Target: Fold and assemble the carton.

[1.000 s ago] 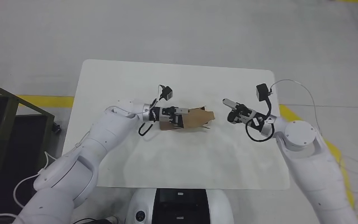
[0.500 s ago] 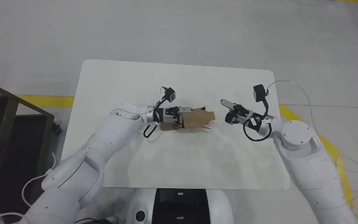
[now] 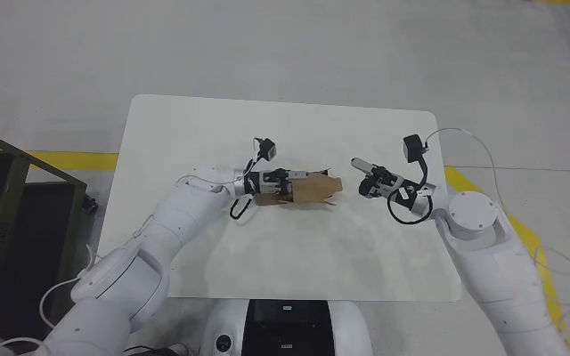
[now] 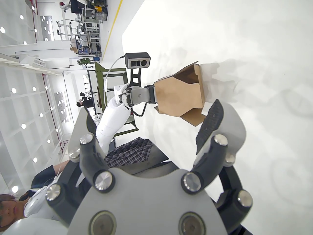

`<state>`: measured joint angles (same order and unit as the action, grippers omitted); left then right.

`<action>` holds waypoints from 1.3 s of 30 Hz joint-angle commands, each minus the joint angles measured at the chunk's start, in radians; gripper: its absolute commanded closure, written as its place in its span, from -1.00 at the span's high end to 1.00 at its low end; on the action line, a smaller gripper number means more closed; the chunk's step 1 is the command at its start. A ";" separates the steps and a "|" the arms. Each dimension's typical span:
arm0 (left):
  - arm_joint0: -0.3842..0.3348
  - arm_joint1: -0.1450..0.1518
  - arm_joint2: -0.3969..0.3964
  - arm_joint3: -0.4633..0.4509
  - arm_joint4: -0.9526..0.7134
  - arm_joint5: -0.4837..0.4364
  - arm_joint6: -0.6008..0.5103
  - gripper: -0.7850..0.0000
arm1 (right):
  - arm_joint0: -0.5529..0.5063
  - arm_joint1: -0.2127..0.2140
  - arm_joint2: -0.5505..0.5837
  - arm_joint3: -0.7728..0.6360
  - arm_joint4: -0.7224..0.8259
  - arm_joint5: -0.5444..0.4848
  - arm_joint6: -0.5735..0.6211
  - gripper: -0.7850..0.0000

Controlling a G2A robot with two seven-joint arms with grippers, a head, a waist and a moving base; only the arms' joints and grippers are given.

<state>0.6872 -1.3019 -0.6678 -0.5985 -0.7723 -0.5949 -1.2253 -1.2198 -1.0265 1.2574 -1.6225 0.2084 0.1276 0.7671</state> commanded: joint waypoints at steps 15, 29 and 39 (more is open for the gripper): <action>-0.004 -0.023 -0.020 0.033 0.010 0.004 -0.004 -1.00 | 0.020 -0.002 -0.004 0.014 -0.004 0.004 0.020 1.00; 0.049 0.061 -0.204 -0.178 -0.062 0.050 -0.051 -1.00 | 0.023 -0.004 0.009 -0.001 0.070 0.000 0.065 1.00; 0.181 0.144 -0.450 -0.432 -0.172 0.295 -0.296 -1.00 | 0.065 -0.019 -0.030 0.087 0.239 -0.042 0.181 0.95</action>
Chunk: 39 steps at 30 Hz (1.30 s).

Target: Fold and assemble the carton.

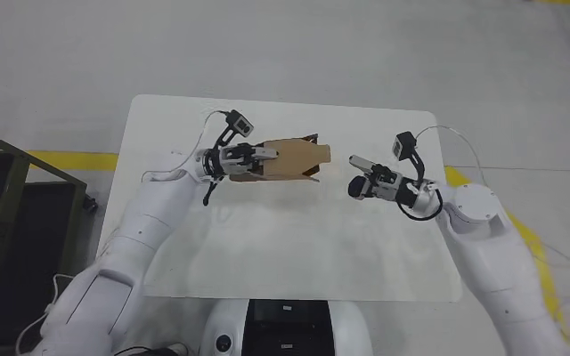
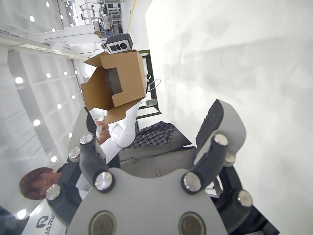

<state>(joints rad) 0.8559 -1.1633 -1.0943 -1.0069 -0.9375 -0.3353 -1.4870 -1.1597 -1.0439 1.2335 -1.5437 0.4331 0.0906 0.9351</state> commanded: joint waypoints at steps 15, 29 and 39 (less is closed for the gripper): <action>0.001 0.059 0.041 -0.107 -0.085 0.051 -0.049 -1.00 | 0.039 -0.026 -0.092 0.011 0.121 -0.082 0.086 0.65; -0.074 0.076 0.185 -0.097 -0.182 0.051 -0.049 -1.00 | 0.044 -0.039 -0.137 -0.027 0.130 -0.099 0.088 0.62; -0.080 0.075 0.217 -0.099 -0.215 0.051 -0.049 -1.00 | 0.059 -0.049 -0.164 -0.032 0.131 -0.109 0.076 0.32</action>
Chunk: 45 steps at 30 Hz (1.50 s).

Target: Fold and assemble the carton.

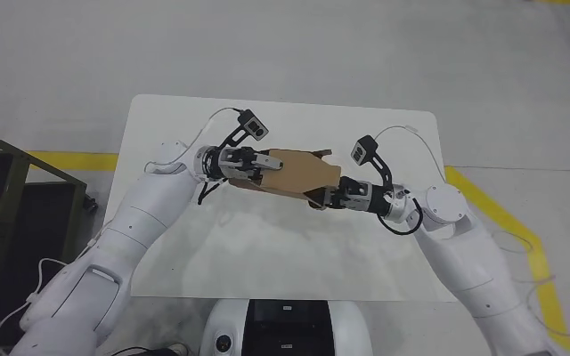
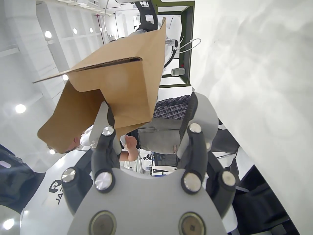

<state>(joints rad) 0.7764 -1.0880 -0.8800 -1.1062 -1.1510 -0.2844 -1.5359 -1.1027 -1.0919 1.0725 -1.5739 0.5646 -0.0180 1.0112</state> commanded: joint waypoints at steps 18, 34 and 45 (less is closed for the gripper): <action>-0.011 -0.019 0.027 -0.003 -0.011 0.000 0.000 -1.00 | 0.016 -0.011 -0.025 -0.035 -0.034 0.025 -0.043 0.30; -0.014 -0.048 -0.011 0.022 0.020 0.000 0.000 -1.00 | 0.018 -0.013 -0.030 -0.078 -0.090 0.071 -0.076 -0.84; -0.001 -0.055 -0.033 0.034 0.070 0.000 0.000 -1.00 | 0.016 -0.010 -0.008 -0.105 -0.117 0.108 -0.102 -1.00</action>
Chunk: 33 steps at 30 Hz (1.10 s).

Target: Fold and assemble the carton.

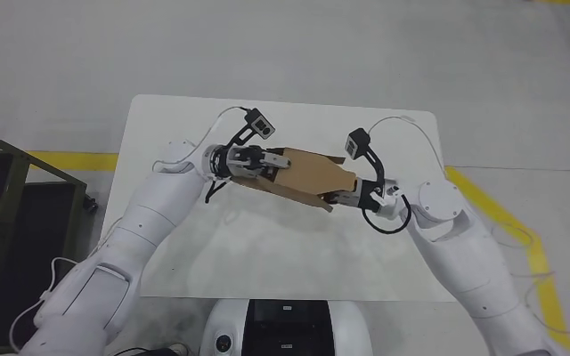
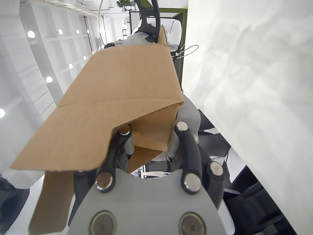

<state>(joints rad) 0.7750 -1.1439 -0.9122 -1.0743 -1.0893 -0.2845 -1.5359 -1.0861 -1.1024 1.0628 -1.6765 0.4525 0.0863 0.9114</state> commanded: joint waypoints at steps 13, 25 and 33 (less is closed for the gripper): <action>0.021 0.003 -0.019 -0.036 0.006 0.000 0.000 -1.00 | 0.004 0.006 0.000 -0.045 -0.112 0.035 -0.005 -0.46; 0.033 -0.007 -0.042 -0.028 0.025 0.000 0.000 -1.00 | 0.002 0.008 0.011 -0.056 -0.137 0.055 -0.022 1.00; 0.069 -0.019 -0.135 -0.004 -0.005 0.000 0.000 -1.00 | -0.008 0.013 0.061 -0.056 -0.105 0.052 -0.039 1.00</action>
<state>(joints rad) 0.8357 -1.1614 -1.0306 -1.0781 -1.0851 -0.2847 -1.5359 -1.0921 -1.0907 1.1137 -1.7325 0.3426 0.1390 0.8739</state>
